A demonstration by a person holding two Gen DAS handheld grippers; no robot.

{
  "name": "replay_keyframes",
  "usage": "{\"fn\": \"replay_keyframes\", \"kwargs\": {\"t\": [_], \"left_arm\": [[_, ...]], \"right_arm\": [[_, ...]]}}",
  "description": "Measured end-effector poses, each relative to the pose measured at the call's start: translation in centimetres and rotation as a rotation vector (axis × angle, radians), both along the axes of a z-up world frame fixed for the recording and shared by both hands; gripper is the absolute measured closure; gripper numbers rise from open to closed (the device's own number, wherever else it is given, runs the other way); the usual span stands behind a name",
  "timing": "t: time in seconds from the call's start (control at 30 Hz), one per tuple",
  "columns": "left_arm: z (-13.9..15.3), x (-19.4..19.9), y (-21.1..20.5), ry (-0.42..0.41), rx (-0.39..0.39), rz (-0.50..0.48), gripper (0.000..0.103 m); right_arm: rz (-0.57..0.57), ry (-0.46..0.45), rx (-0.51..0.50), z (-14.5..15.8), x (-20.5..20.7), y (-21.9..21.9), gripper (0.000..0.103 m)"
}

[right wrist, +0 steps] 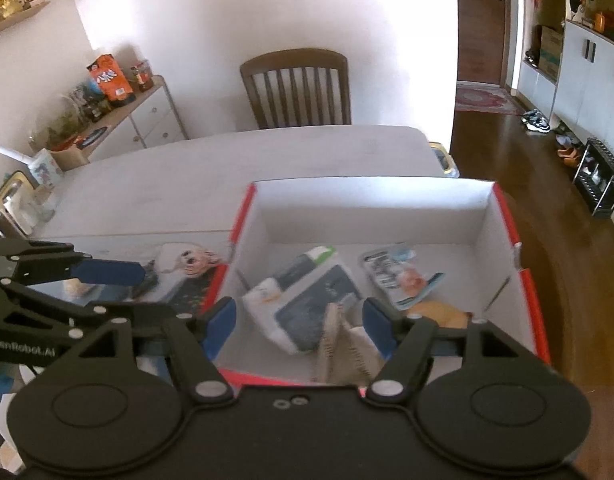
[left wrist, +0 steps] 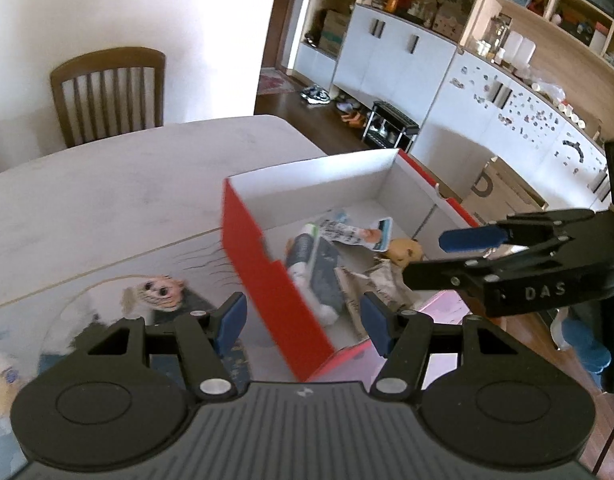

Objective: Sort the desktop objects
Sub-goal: 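Withdraw both tools from the red box back over the table, then move left tool to the blueberry bread bag while right tool approaches the pink binder clip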

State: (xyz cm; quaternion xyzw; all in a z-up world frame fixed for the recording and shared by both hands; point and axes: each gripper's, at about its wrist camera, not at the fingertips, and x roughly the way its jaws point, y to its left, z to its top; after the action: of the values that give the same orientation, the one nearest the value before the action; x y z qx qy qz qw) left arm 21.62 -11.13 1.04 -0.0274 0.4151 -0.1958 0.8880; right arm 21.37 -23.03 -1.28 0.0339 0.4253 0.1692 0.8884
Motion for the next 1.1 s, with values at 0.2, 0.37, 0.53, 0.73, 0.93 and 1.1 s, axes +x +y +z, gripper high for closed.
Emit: {"fn": "replay_keyframes", "kwargs": {"t": [0.2, 0.37, 0.53, 0.73, 0.93, 1.1], "left_arm": [[0.0, -1.3, 4.2, -0.01, 0.0, 0.043, 0.037], [-0.3, -2.1, 7.4, -0.005, -0.012, 0.079, 0.036], [-1.0, -3.0, 10.7, -0.002, -0.012, 0.11, 0.032], [-1.8, -3.9, 14.4, -0.002, -0.008, 0.137, 0.026], [-2.8, -4.5, 17.8, -0.004, 0.008, 0.16, 0.02], [-3.7, -4.7, 20.3, 0.0, 0.012, 0.164, 0.017]], "right_arm": [[0.035, 0.002, 0.032, -0.2, -1.0, 3.0, 0.029], [0.073, -0.01, 0.047, -0.3, -1.7, 6.3, 0.028], [0.124, -0.028, 0.04, -0.3, -2.3, 9.7, 0.022], [0.154, -0.014, 0.028, -0.9, -2.8, 13.3, 0.021], [0.166, -0.003, 0.01, -1.7, -2.9, 16.3, 0.021], [0.171, -0.003, -0.023, -2.6, -3.0, 18.6, 0.02]]}}
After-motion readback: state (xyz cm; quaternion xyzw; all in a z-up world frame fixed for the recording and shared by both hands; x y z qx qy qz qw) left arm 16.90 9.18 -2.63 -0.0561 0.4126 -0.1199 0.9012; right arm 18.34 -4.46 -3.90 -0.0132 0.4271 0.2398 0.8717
